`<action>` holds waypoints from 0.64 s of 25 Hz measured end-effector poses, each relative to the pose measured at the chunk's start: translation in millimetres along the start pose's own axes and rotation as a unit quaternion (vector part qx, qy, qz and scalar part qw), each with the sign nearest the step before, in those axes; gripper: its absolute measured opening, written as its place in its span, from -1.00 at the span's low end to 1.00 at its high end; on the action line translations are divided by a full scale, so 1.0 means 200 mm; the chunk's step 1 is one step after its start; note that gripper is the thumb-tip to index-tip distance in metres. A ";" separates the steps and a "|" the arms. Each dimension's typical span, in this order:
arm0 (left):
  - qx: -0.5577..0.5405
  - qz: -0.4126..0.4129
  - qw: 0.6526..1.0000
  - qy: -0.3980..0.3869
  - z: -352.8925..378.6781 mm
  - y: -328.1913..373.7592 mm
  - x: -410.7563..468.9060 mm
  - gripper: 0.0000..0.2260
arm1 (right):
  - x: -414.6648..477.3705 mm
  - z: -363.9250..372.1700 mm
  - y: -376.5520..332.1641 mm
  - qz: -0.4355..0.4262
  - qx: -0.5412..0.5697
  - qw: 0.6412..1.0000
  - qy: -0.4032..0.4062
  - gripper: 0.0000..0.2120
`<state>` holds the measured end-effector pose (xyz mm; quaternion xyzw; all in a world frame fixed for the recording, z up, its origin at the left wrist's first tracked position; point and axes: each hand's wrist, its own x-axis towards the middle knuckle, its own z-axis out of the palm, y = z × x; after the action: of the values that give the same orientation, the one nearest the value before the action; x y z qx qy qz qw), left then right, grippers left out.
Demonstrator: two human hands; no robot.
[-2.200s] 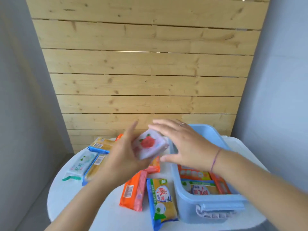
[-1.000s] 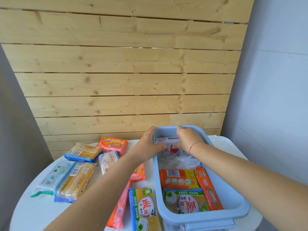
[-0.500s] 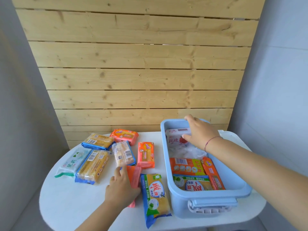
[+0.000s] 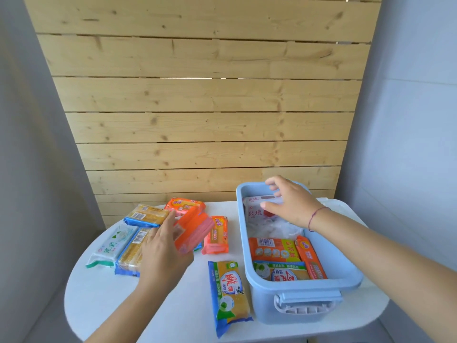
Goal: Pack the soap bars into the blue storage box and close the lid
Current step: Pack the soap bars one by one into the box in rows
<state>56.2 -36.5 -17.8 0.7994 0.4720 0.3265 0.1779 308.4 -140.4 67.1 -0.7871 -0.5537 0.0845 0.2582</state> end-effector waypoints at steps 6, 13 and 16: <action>0.033 0.362 0.931 0.022 0.07 0.51 0.25 -0.24 | 0.04 -0.25 -0.14 -0.101 0.038 0.990 -0.091 -0.51; -0.137 0.117 0.955 -0.234 0.22 0.62 0.41 -0.23 | 0.09 -0.17 0.17 -0.002 -0.044 0.997 -0.065 -0.70; -0.189 0.011 0.936 -0.295 0.29 0.57 0.42 -0.45 | 0.16 -0.01 0.21 -0.009 -0.080 0.995 -0.053 -0.67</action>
<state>198.0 -18.2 37.1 0.8165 0.3192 0.1607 0.4535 356.4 -122.7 51.8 -0.7947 -0.5786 0.0798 0.1654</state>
